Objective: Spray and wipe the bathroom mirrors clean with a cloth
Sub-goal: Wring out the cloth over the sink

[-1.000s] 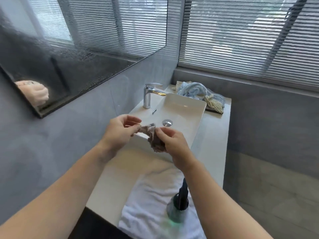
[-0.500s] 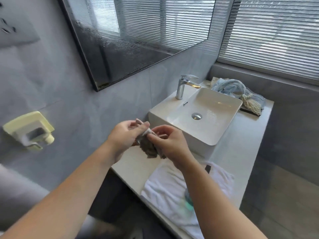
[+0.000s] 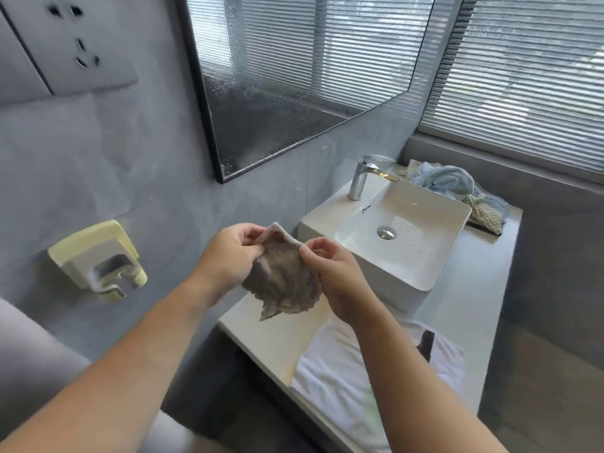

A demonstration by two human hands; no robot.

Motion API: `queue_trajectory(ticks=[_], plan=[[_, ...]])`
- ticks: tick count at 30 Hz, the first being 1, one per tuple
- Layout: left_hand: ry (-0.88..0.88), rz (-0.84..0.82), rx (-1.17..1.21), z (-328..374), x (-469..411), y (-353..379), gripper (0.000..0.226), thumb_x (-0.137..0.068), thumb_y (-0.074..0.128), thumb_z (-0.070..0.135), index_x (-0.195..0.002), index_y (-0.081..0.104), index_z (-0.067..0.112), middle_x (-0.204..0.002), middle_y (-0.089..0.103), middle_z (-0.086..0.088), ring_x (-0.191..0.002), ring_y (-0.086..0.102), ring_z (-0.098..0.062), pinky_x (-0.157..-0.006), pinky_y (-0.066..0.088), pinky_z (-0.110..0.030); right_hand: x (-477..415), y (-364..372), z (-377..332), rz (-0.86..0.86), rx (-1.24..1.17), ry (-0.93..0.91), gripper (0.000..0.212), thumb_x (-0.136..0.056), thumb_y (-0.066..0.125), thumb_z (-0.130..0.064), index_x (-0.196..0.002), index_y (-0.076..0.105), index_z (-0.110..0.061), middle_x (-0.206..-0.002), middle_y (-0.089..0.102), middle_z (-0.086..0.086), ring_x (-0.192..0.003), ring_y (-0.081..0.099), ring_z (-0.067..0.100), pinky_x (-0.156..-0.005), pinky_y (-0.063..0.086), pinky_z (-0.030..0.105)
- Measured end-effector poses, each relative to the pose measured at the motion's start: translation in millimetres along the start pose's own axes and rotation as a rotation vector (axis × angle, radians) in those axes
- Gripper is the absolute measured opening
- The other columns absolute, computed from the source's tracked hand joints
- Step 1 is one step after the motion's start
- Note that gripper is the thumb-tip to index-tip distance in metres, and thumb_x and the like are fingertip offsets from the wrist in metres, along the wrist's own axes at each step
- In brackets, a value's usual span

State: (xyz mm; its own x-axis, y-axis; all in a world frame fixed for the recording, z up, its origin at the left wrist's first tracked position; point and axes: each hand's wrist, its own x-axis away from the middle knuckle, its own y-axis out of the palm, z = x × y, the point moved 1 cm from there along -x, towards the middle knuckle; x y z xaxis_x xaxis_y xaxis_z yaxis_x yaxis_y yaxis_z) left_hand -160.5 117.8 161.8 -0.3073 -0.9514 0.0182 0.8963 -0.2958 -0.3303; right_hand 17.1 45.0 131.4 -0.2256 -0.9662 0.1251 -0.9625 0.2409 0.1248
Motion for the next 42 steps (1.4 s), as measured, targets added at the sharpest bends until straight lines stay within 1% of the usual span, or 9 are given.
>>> queue_trajectory(ticks=[4,7,11,17,23,30,36,39,42], plan=[[0.071,0.005,-0.150,-7.4,-14.0,-16.9,0.028,-0.099,0.059,0.010,-0.089,0.072,0.033,-0.089,0.077,0.014,-0.090,0.071,-0.009,-0.083,0.055,-0.029,-13.4,14.7,0.3,0.040,0.049,0.009,0.004,-0.100,0.068,-0.023,-0.101,0.069,-0.020,-0.089,0.073,0.000,-0.082,0.068,0.018,-0.061,0.052,0.026],[0.132,-0.048,-0.247,-7.5,-19.7,-22.0,0.022,-0.101,0.061,0.017,-0.092,0.072,0.034,-0.088,0.075,0.015,-0.086,0.070,-0.006,-0.076,0.054,-0.022,-18.4,25.3,-0.4,-0.020,0.271,-0.010,0.030,-0.094,0.068,-0.053,-0.115,0.071,-0.032,-0.101,0.078,-0.004,-0.094,0.075,0.014,-0.077,0.062,0.032],[0.143,-0.145,-0.247,-17.0,-28.3,-27.3,0.013,-0.093,0.073,0.030,-0.106,0.071,0.033,-0.096,0.073,0.013,-0.090,0.069,-0.005,-0.079,0.057,-0.026,-26.9,42.1,-4.2,0.079,0.518,-0.128,0.028,-0.104,0.056,-0.049,-0.091,0.072,-0.030,-0.079,0.073,-0.015,-0.074,0.067,0.000,-0.069,0.054,0.023],[-0.011,-0.102,0.129,-50.9,-38.8,-22.5,0.011,-0.084,0.084,0.020,-0.090,0.076,0.018,-0.080,0.077,0.000,-0.075,0.073,-0.017,-0.067,0.057,-0.031,-49.3,51.3,7.2,0.354,0.561,-0.270,0.044,-0.109,0.047,-0.038,-0.090,0.064,-0.003,-0.081,0.066,0.010,-0.076,0.056,0.018,-0.072,0.045,0.033],[-0.050,0.013,0.478,-57.5,-36.6,-3.5,0.023,-0.096,0.068,0.031,-0.094,0.067,0.009,-0.085,0.074,-0.005,-0.084,0.070,-0.018,-0.083,0.059,-0.036,-52.4,58.5,10.2,0.506,0.584,-0.329,0.033,-0.110,0.045,-0.038,-0.077,0.051,-0.033,-0.067,0.055,-0.014,-0.063,0.051,0.010,-0.065,0.034,0.027],[0.184,0.250,0.096,-43.8,-23.9,7.9,0.017,-0.103,0.057,0.035,-0.093,0.060,0.022,-0.083,0.066,0.009,-0.079,0.062,0.000,-0.067,0.047,-0.012,-51.0,48.7,11.9,0.533,0.726,-0.316,0.028,-0.109,0.037,-0.049,-0.087,0.046,-0.035,-0.077,0.066,0.005,-0.077,0.063,0.037,-0.067,0.049,0.043],[0.473,0.314,-0.161,-33.0,-24.2,3.8,0.021,-0.097,0.062,0.042,-0.093,0.062,0.021,-0.080,0.064,0.017,-0.081,0.063,0.000,-0.062,0.043,-0.008,-48.0,32.9,-1.2,0.490,0.701,-0.323,0.036,-0.110,0.042,-0.041,-0.075,0.042,-0.034,-0.065,0.051,-0.009,-0.070,0.053,0.029,-0.064,0.034,0.035],[0.200,0.310,0.083,-26.0,-22.5,5.0,0.039,-0.083,0.068,0.058,-0.093,0.066,0.020,-0.086,0.072,0.010,-0.087,0.070,-0.007,-0.075,0.057,-0.025,-45.2,35.3,-6.9,0.471,0.620,-0.338,0.032,-0.110,0.041,-0.038,-0.085,0.053,-0.022,-0.066,0.054,-0.010,-0.061,0.048,0.012,-0.063,0.028,0.031],[-0.350,-0.107,0.786,-26.1,-18.0,15.3,0.066,-0.087,0.066,0.065,-0.114,0.071,0.004,-0.109,0.075,-0.014,-0.104,0.072,-0.032,-0.093,0.056,-0.049,-40.8,40.1,-11.9,0.480,0.563,-0.370,0.036,-0.111,0.039,-0.038,-0.083,0.051,-0.019,-0.067,0.056,-0.008,-0.065,0.054,-0.001,-0.060,0.025,0.031]])
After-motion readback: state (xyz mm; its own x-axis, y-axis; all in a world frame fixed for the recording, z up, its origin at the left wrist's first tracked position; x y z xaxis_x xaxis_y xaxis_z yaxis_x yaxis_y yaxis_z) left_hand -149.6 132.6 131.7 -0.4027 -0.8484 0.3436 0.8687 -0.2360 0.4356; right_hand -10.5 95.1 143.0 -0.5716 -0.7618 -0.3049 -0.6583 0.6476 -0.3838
